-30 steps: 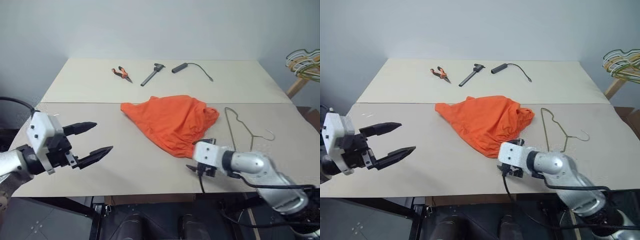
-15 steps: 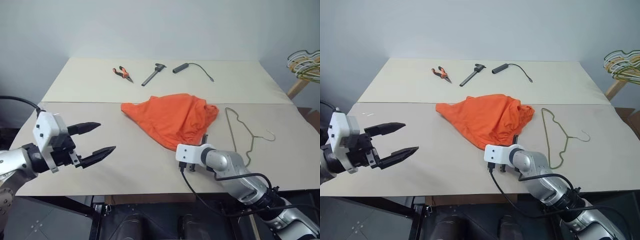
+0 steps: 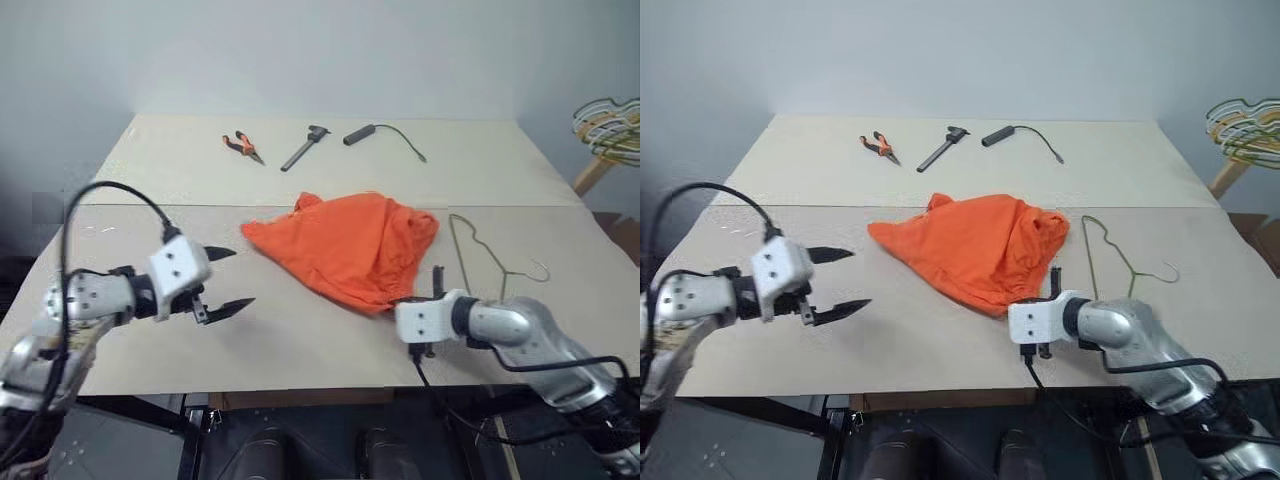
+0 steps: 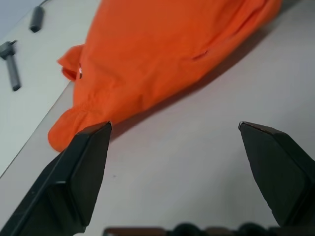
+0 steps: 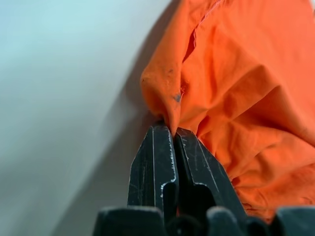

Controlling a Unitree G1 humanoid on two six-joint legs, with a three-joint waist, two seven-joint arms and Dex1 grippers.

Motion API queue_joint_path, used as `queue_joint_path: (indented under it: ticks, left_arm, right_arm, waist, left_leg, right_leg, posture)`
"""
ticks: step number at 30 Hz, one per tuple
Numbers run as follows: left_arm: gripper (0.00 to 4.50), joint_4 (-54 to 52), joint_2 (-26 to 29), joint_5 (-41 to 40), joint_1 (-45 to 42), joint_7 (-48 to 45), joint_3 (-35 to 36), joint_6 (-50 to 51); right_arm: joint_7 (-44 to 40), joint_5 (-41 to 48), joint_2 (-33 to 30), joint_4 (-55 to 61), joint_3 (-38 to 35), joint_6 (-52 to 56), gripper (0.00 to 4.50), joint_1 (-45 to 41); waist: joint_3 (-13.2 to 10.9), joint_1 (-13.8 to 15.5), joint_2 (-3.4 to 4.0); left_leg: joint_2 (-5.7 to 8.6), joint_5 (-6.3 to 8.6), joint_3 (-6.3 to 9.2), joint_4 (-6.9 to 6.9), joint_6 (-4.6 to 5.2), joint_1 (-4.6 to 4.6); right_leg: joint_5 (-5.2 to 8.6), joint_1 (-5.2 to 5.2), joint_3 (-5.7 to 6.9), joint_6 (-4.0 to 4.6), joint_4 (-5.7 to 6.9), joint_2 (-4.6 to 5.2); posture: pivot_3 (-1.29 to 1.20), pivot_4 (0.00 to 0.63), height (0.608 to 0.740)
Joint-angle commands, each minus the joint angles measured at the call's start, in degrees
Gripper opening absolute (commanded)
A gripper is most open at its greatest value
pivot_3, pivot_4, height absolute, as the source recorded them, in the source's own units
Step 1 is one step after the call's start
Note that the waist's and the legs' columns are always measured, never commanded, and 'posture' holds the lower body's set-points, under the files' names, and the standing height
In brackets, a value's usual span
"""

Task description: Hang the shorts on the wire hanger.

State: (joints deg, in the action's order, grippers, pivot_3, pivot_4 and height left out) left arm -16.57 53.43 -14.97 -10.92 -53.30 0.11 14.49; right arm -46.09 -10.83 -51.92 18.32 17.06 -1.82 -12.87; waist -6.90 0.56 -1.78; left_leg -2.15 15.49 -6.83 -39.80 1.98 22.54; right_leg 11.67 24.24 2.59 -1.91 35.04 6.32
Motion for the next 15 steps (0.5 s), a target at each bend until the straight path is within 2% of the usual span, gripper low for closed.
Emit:
queue_joint_path:
  ticks: [1, 5, 8, 14, 15]
  left_arm:
    - [4.50, 8.71, -1.08, 9.52, -6.11, -0.10, -5.22, -10.62]
    - [4.50, 20.74, -3.24, 20.58, -13.12, 2.77, -11.53, -23.97]
    - [4.50, 26.33, -7.14, 23.32, -17.50, 4.20, -13.59, -27.86]
    - [4.50, 37.60, -10.80, 31.73, -23.35, 8.04, -17.68, -36.28]
    - [4.31, 39.17, -11.74, 32.02, -24.17, 8.47, -17.85, -36.44]
  right_arm:
    - [-1.83, 4.72, -2.89, 0.99, -6.29, -7.90, 0.04, 2.37]
    - [-3.16, 6.72, -3.86, 1.32, -9.77, -8.68, 0.04, 4.29]
    - [-4.09, 7.54, -4.49, 2.17, -12.01, -9.29, 0.04, 6.36]
    - [-4.69, 8.46, -3.60, 4.45, -13.64, -7.75, 0.04, 7.66]
    - [-4.71, 8.53, -3.48, 4.74, -13.75, -7.48, 0.01, 7.69]
  waist:
    - [0.00, -0.36, 0.00]
    - [0.06, -1.29, -0.02]
    - [0.09, -1.63, -0.03]
    - [0.14, -2.48, -0.03]
    - [0.16, -2.66, -0.04]
  left_leg:
    - [0.02, 0.01, 0.00, -0.01, 0.02, 0.00]
    - [0.00, 0.17, -0.03, -0.07, 0.32, -0.02]
    - [-0.01, 0.19, -0.05, -0.10, 0.35, 0.01]
    - [-0.01, 0.17, -0.06, -0.23, 0.33, 0.12]
    - [-0.01, 0.19, -0.06, -0.25, 0.35, 0.11]
  right_leg:
    - [0.00, 0.00, 0.00, 0.00, 0.03, 0.00]
    - [-0.02, -0.03, 0.00, 0.01, 0.05, 0.01]
    - [-0.03, -0.01, 0.00, 0.01, 0.06, 0.01]
    - [-0.04, 0.04, 0.00, -0.03, 0.09, 0.01]
    - [-0.05, 0.01, 0.00, -0.05, 0.10, 0.02]
  posture:
    - [-0.05, 0.082, 0.740]
    - [-0.08, 0.079, 0.740]
    - [-0.10, 0.078, 0.740]
    - [-0.13, 0.077, 0.740]
    - [-0.13, 0.076, 0.740]
